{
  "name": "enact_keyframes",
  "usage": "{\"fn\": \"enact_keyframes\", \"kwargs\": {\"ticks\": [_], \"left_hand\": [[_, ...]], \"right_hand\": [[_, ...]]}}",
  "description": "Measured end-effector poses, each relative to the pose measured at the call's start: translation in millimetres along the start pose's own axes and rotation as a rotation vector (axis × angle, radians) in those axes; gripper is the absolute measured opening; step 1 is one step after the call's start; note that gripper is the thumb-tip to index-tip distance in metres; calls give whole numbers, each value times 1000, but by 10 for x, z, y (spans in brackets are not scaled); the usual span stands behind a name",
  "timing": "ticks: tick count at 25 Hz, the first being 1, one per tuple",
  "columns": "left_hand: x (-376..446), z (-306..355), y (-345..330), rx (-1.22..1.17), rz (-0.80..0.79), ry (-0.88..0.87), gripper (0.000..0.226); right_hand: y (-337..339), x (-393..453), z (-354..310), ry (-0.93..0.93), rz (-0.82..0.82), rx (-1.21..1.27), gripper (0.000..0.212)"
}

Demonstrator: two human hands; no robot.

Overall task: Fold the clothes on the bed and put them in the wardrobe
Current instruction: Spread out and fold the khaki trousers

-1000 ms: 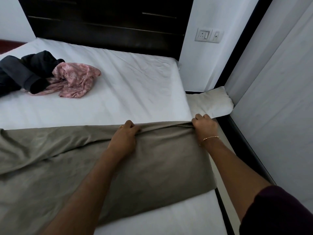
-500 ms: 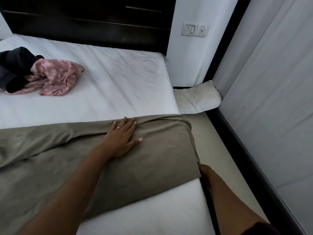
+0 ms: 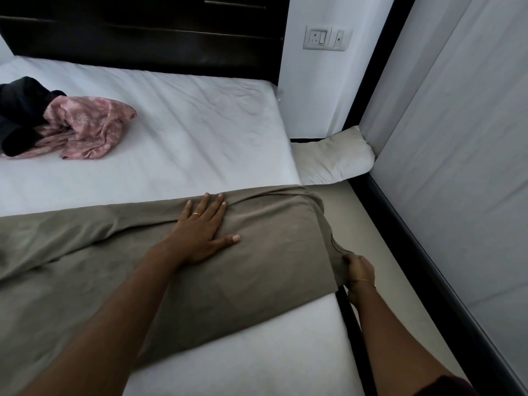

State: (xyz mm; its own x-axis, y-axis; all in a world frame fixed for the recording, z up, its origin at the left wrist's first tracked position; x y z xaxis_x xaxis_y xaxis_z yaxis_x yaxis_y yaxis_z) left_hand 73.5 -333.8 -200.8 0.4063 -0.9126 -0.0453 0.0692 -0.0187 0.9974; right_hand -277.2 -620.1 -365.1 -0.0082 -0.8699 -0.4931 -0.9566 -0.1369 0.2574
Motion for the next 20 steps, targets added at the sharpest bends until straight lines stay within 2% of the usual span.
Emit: {"fn": "enact_keyframes", "kwargs": {"ticks": [2,3,4,6,8,10,11,13,15,16,18,20], "left_hand": [[14,-9,-3,-12,-2,3,105],[24,-15,-2,-19,0,5,105],[37,-21,3,-29,1,7,106],[75,-35,4,-43,-11,14,106],[102,-38,-19,-35,-36,18,107],[139,-26,-35,-28,-50,17,108],[166,-14,-41,-32,-52,15,107],[166,0,-33,-30,-37,12,105],[149,19,-31,-40,-31,7,101],[131,35,-27,-37,-28,2,98],[116,51,-47,-25,-23,-4,94],[99,72,-66,-18,-4,0,93]], "right_hand": [[-128,-12,-19,-137,-157,157,25],[-201,-56,-12,-204,-268,133,31],[-250,-98,19,-260,-352,33,35],[-300,-212,99,-371,-418,-202,46],[-386,-274,198,-461,-478,-305,66],[-364,-238,244,-454,-441,-282,72],[-343,-291,231,-416,-423,-253,63],[-254,-421,160,-218,-399,-121,41],[-118,-367,185,-131,-361,-27,35],[-55,-286,139,-74,-269,-8,35],[50,-235,21,-131,-131,73,35],[134,-368,-264,-117,-77,182,25]]}}
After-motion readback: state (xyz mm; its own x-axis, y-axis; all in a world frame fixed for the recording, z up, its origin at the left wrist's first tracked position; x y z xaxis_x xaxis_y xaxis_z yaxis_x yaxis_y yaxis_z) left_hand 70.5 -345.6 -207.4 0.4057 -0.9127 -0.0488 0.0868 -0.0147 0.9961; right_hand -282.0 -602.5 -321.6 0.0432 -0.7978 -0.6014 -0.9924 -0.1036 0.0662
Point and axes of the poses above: each hand's wrist, its own x-axis towards the middle knuckle, its own y-axis out of the back of the hand, z = x × y, the point moved 7 cm from there along x, towards the middle knuckle, and after that the axes turned 3 degrees about z, right-handed, at the moved point
